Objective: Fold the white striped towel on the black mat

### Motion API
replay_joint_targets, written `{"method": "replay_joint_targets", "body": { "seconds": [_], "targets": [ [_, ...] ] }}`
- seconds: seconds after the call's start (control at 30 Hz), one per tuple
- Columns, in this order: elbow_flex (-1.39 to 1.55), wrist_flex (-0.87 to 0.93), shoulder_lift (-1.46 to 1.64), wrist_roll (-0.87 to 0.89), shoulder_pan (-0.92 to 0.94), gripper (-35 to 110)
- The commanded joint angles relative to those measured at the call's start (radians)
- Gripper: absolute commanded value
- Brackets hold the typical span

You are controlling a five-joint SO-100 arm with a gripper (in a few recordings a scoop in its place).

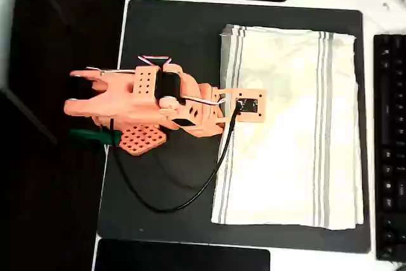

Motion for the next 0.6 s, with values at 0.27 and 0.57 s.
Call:
{"method": "replay_joint_targets", "body": {
  "seconds": [0.27,0.57],
  "targets": [
    [0.018,-0.009,0.006,0.069,-0.018,0],
    [0.018,-0.009,0.005,0.063,-0.023,0]
  ]
}}
